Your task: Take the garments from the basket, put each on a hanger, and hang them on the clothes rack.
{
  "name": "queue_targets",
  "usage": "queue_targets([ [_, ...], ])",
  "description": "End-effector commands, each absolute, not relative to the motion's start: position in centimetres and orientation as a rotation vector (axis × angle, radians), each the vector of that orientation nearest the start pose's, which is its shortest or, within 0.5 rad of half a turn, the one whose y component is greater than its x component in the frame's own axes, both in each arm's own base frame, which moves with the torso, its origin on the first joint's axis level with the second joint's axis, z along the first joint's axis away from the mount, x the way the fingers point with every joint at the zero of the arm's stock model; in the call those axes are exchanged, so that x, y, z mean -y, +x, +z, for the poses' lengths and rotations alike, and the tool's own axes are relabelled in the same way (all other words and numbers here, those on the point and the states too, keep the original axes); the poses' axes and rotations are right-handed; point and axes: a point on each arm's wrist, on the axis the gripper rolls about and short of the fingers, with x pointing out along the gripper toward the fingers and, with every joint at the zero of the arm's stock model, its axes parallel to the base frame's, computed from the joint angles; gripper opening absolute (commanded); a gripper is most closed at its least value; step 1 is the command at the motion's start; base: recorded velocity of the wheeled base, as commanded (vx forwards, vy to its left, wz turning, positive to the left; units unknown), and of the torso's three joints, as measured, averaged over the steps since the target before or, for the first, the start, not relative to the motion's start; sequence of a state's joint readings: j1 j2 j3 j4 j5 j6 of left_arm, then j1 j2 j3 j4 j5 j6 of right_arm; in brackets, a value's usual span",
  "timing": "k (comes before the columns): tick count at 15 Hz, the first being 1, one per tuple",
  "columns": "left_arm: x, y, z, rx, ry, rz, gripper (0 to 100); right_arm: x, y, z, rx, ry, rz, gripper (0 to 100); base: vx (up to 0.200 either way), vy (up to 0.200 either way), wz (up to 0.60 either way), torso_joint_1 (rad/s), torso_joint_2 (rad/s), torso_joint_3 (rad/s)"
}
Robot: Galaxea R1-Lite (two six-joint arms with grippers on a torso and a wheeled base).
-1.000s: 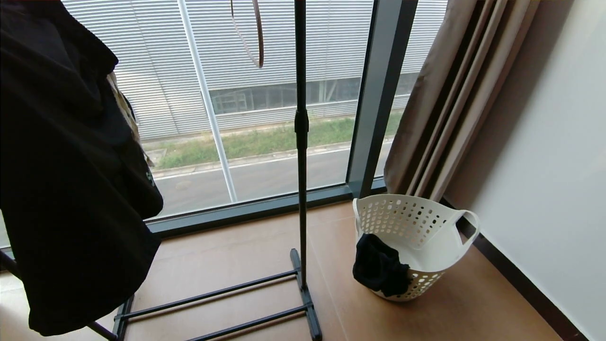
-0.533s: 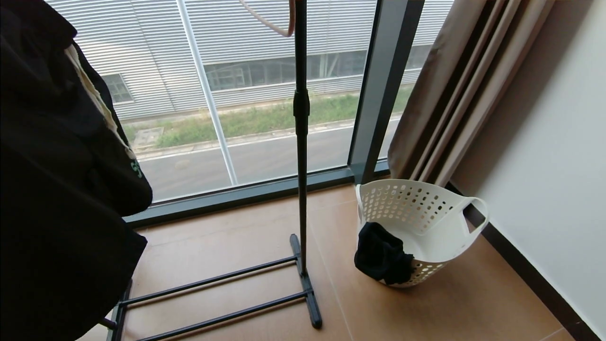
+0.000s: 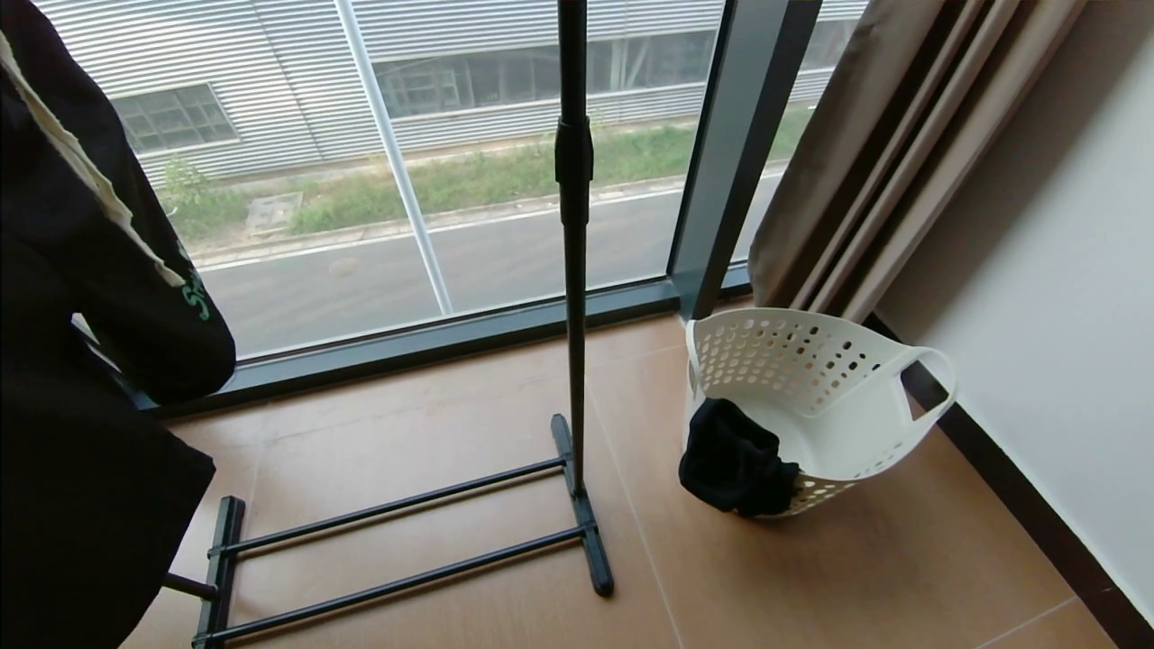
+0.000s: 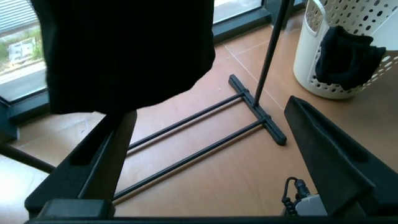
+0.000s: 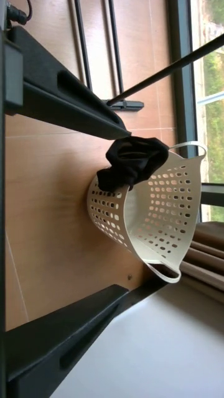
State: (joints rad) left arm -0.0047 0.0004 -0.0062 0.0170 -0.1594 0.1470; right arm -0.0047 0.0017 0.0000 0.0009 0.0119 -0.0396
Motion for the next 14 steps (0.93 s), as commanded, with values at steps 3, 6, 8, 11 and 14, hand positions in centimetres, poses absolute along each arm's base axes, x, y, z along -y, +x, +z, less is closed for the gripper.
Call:
queue_targets([
  [3,0.35,-2.36,7.55,0.001,0.146,-0.165,100,-0.04,-2.27,7.52,-0.004,-0.04,0.008,100,0.0,0.0,0.0,0.002,0.0,-0.203],
  [6,0.35,-2.36,7.55,0.001,0.146,-0.165,100,-0.03,-2.27,7.47,-0.009,-0.044,0.006,100,0.0,0.0,0.0,-0.002,0.0,-0.198],
  [8,0.35,-2.36,7.55,0.001,0.146,-0.165,100,-0.03,-2.24,7.48,-0.027,-0.046,0.01,100,0.0,0.0,0.0,0.0,0.0,-0.198],
  [11,0.35,-2.35,7.52,0.002,0.148,-0.165,100,-0.02,-2.12,7.6,-0.052,-0.047,0.017,100,0.0,0.0,0.0,0.001,0.0,-0.198],
  [14,0.35,-2.33,7.51,0.004,0.155,-0.165,100,-0.04,-1.45,7.86,-0.137,-0.114,0.072,100,0.0,0.0,0.0,-0.001,0.0,-0.146],
])
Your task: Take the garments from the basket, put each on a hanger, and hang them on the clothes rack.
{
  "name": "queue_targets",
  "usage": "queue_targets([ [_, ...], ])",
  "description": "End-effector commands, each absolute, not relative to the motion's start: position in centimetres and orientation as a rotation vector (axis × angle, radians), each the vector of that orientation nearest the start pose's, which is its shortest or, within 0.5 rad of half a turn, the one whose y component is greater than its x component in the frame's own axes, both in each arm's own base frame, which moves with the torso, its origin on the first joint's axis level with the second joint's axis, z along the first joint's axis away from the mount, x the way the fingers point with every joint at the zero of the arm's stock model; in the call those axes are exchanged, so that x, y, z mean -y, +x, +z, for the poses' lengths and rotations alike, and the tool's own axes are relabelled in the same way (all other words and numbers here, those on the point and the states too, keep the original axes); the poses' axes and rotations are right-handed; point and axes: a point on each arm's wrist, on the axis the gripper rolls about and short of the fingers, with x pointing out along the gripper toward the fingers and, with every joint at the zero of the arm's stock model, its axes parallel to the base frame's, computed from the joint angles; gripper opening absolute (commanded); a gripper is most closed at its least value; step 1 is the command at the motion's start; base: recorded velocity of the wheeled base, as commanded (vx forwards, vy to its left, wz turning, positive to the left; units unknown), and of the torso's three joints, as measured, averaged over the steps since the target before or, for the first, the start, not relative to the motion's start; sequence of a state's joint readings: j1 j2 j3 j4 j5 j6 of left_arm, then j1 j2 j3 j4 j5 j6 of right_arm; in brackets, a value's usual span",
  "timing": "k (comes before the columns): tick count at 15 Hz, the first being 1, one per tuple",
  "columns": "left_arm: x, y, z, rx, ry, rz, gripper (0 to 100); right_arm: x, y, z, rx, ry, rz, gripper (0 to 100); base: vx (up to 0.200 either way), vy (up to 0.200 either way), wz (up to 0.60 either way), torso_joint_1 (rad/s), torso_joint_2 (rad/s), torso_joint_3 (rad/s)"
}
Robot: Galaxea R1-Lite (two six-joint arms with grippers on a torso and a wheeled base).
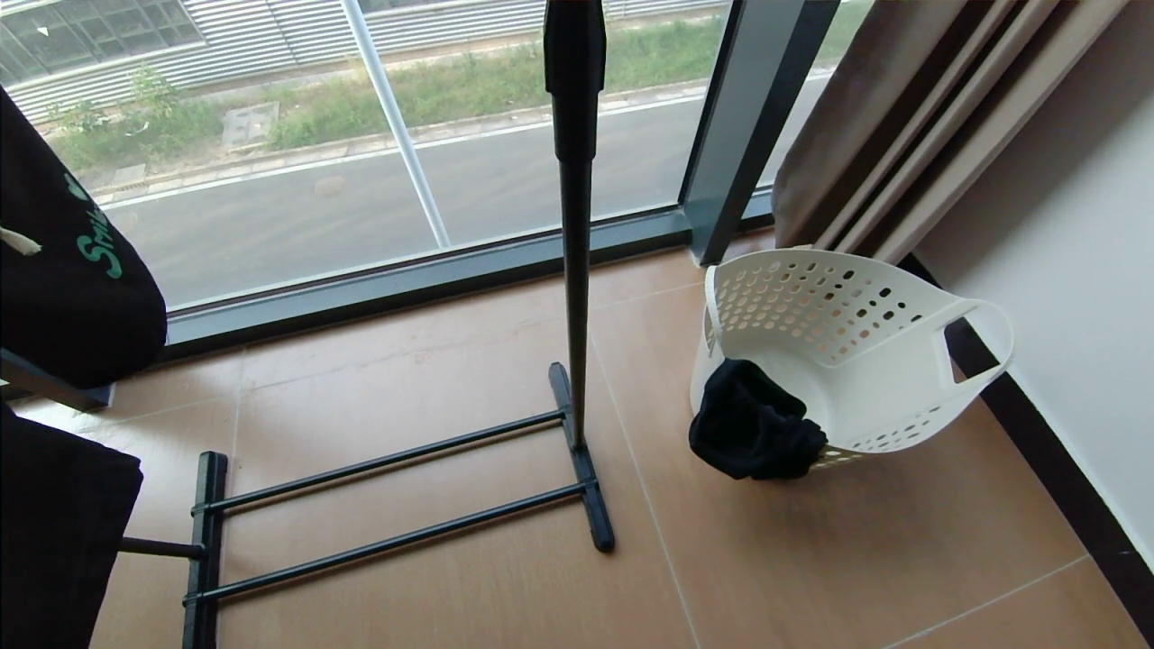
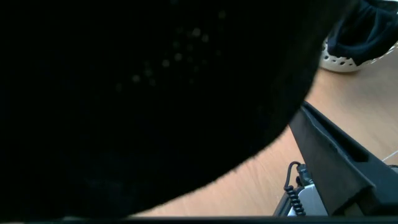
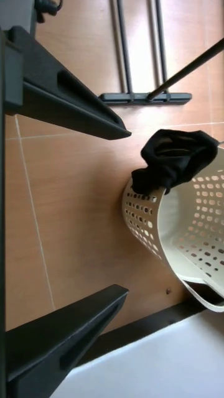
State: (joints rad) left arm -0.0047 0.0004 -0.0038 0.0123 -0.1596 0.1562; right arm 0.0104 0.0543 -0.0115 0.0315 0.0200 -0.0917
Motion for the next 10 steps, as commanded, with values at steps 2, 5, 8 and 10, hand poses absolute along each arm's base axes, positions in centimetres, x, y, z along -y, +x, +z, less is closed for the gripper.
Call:
queue_targets([
  [2,0.3,-2.3,7.5,0.004,0.157,-0.165,100,-0.3,-0.4,8.2,-0.296,-0.135,0.183,100,0.0,0.0,0.0,0.001,0.0,-0.025],
  [5,0.3,-2.3,7.5,0.004,0.155,-0.165,100,-0.6,2.4,10.0,-0.466,-0.116,0.277,100,0.0,0.0,0.0,0.0,0.0,0.0],
  [8,0.3,-2.3,7.5,0.003,0.152,-0.165,100,-0.9,9.4,11.4,-0.546,-0.11,0.281,100,0.0,0.0,0.0,0.0,0.0,0.0],
  [10,0.3,-2.3,7.5,0.004,0.145,-0.164,100,-1.1,13.5,11.8,-0.547,-0.132,0.288,100,0.0,0.0,0.0,0.0,0.0,0.0],
])
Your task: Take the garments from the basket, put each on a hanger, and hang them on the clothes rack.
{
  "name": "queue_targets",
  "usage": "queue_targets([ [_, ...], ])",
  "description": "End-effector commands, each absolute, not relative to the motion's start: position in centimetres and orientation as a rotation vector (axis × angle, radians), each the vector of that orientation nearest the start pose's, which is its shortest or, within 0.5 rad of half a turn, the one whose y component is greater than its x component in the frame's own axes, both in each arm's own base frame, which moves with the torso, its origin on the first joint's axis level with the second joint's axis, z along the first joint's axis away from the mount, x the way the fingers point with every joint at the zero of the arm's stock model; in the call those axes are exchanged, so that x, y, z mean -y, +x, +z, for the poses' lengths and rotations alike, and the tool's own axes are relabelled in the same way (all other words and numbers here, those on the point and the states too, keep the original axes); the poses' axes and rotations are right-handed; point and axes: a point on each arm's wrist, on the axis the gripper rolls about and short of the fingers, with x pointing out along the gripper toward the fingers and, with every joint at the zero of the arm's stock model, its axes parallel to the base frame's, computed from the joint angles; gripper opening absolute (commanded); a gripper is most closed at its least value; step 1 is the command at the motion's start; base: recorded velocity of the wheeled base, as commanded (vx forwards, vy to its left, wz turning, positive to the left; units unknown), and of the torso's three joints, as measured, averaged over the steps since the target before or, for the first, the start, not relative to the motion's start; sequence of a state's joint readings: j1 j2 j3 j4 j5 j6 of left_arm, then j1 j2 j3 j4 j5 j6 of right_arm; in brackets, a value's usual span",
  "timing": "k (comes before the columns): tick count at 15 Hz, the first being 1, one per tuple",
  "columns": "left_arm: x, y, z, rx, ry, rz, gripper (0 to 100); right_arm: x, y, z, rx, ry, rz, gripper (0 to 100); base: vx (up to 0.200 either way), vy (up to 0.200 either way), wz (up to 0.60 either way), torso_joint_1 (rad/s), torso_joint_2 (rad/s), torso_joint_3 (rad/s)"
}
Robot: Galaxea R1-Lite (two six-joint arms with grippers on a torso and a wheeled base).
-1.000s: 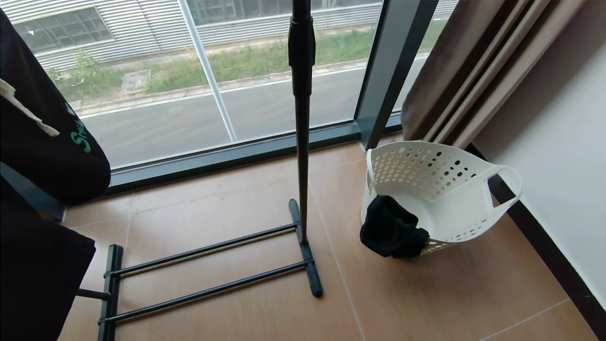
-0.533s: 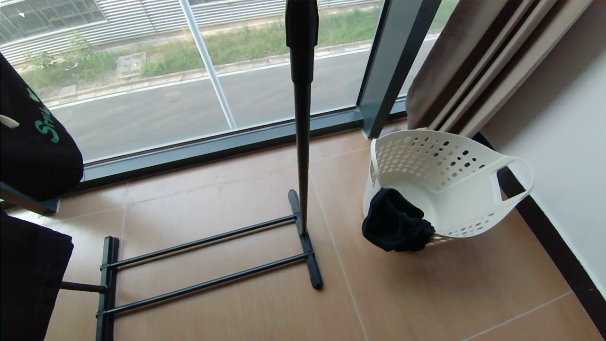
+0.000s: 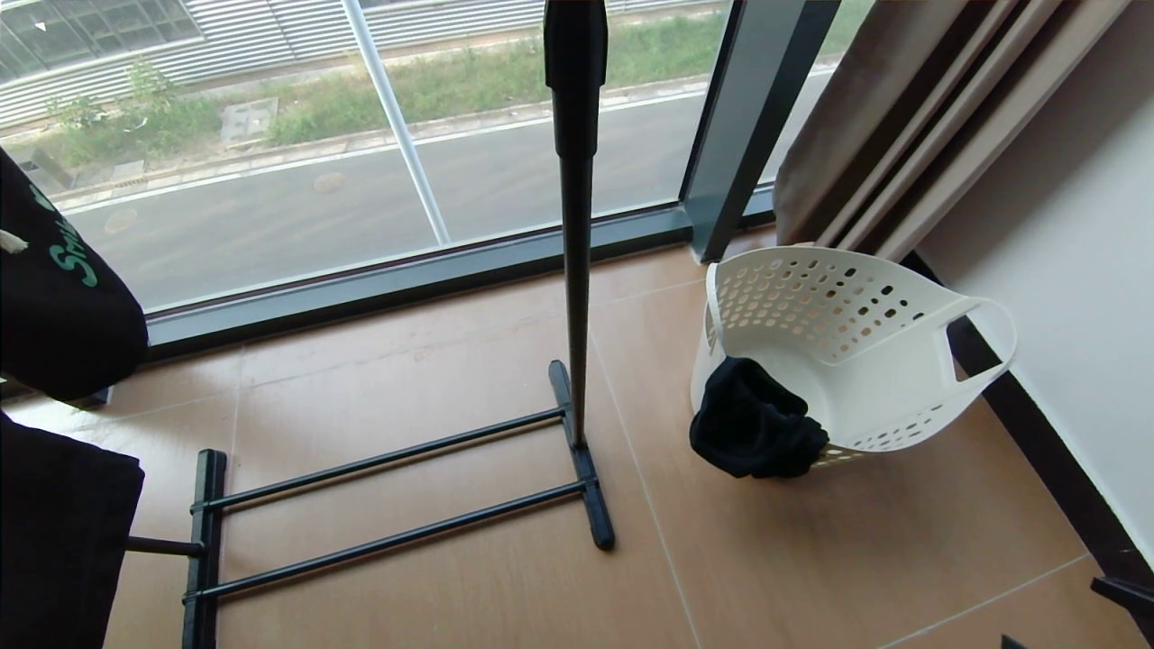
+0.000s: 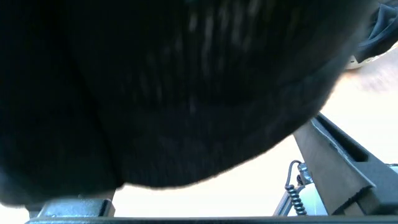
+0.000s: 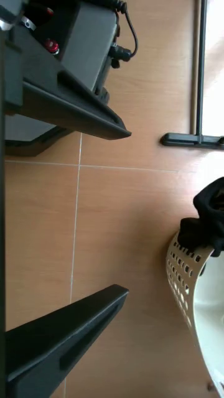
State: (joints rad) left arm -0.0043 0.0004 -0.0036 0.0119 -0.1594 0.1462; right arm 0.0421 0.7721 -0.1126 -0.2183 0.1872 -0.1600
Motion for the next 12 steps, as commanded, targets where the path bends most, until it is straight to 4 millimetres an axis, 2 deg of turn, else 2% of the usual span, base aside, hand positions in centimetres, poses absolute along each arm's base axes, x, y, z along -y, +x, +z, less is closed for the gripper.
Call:
queue_targets([
  [1,0.3,-2.3,7.5,0.004,0.143,-0.164,100,-1.1,14.4,11.9,-0.545,-0.154,0.296,100,0.0,0.0,0.0,0.0,0.0,0.0],
  [2,0.4,-2.3,7.5,0.002,0.134,-0.166,100,-1.3,16.6,12.2,-0.544,-0.223,0.326,100,0.0,0.0,0.0,0.0,0.0,0.0],
  [3,0.4,-2.3,7.5,0.001,0.126,-0.166,100,-1.4,19.8,12.4,-0.549,-0.293,0.351,100,0.0,0.0,0.0,0.0,0.0,0.0],
  [4,0.3,-2.3,7.5,0.001,0.126,-0.164,100,-1.5,20.5,12.5,-0.548,-0.303,0.357,100,0.0,0.0,0.0,0.0,0.0,0.0],
  [6,0.4,-2.3,7.5,0.001,0.126,-0.166,100,-2.4,26.1,12.1,-0.538,-0.432,0.419,100,0.0,0.0,0.0,0.0,0.0,0.0],
  [9,0.4,-2.3,7.5,0.005,0.148,-0.166,100,-3.7,31.1,11.6,-0.483,-0.603,0.486,100,0.0,0.0,0.0,0.0,0.0,0.0],
  [10,0.4,-2.3,7.5,0.003,0.148,-0.166,100,-4.2,33.9,10.9,-0.455,-0.689,0.511,100,0.0,0.0,0.0,0.0,0.0,0.0],
  [12,0.3,-2.3,7.5,0.002,0.136,-0.165,100,-4.6,37.0,9.9,-0.431,-0.731,0.518,100,0.0,0.0,0.0,0.0,0.0,0.0],
])
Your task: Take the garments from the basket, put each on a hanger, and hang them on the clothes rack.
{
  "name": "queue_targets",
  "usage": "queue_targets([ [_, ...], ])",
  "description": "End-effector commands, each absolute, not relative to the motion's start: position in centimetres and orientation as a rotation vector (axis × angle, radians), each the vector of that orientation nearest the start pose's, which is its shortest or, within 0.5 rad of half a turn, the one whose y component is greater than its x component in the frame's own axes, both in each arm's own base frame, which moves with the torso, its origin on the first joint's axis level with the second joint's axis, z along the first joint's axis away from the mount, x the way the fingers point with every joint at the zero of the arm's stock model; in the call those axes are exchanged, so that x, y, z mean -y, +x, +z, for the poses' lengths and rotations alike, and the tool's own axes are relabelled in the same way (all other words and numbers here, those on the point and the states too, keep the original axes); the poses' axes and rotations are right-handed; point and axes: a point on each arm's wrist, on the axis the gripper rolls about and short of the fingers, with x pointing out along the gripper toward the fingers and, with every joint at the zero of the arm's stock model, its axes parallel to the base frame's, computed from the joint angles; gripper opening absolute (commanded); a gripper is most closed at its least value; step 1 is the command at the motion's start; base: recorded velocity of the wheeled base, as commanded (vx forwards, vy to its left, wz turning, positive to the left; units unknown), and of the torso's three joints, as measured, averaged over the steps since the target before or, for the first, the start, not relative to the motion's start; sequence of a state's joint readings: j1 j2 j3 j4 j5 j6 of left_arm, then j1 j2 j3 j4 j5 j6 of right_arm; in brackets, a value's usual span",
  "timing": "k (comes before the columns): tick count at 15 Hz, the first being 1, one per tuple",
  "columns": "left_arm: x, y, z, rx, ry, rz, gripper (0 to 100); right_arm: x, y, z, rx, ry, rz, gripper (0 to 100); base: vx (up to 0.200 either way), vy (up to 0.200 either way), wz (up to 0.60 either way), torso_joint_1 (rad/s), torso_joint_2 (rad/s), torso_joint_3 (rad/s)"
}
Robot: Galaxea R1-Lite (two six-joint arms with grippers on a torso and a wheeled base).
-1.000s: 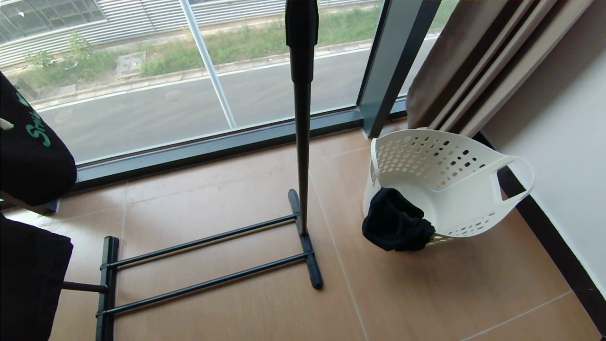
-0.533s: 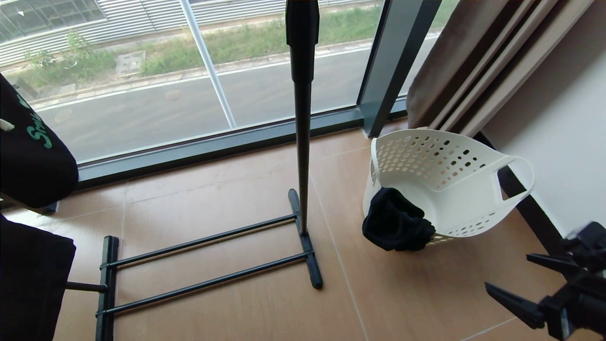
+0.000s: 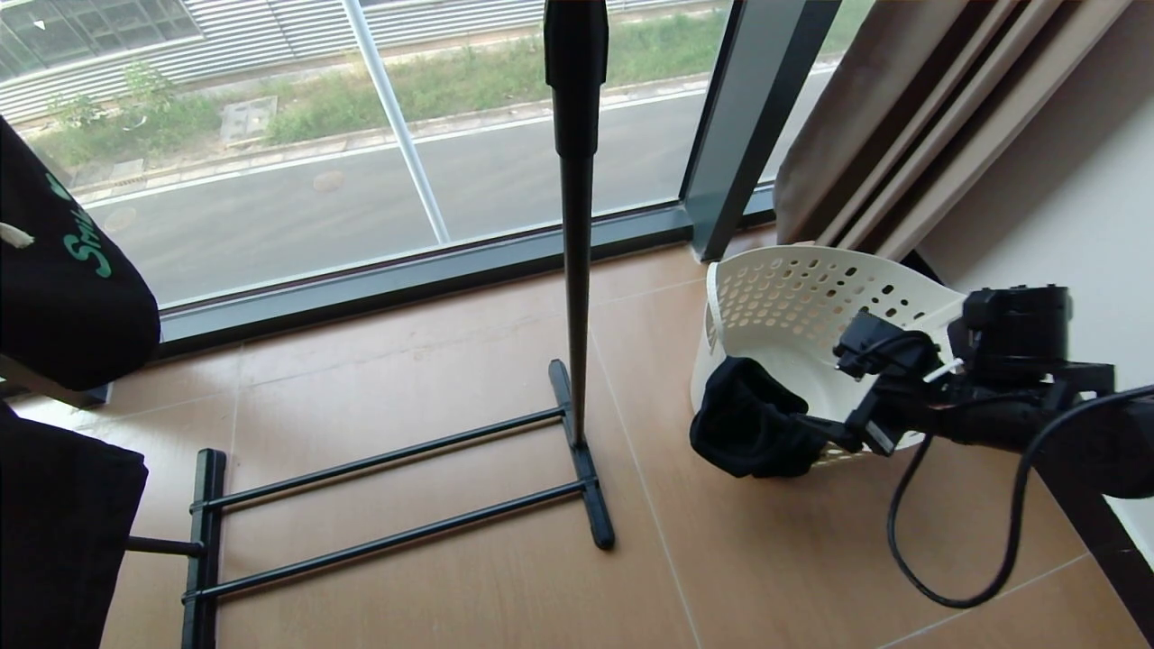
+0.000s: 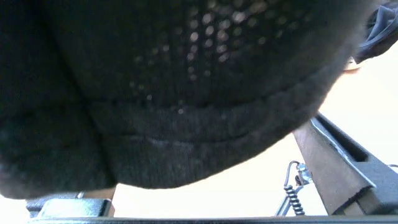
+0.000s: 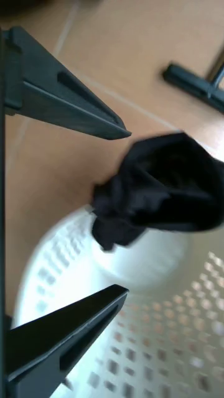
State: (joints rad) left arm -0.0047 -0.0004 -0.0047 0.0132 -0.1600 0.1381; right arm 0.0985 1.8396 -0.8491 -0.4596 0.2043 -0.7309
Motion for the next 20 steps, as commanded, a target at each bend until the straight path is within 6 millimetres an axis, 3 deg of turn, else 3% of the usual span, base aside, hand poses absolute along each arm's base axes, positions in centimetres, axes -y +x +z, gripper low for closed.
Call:
queue_targets([
  [1,0.3,-2.3,7.5,0.001,0.12,-0.163,100,-4.7,38.0,9.1,-0.441,-0.732,0.516,100,0.0,0.0,0.0,0.0,0.0,0.0],
  [9,0.3,-2.3,7.5,0.0,0.111,-0.163,100,-3.0,40.7,9.0,-0.394,-0.666,0.403,100,0.0,0.0,0.0,0.0,0.0,0.0],
  [20,0.3,-2.3,7.5,0.0,0.111,-0.163,100,-3.4,43.1,8.3,-0.386,-0.559,0.371,100,0.0,0.0,0.0,0.0,0.0,0.0],
])
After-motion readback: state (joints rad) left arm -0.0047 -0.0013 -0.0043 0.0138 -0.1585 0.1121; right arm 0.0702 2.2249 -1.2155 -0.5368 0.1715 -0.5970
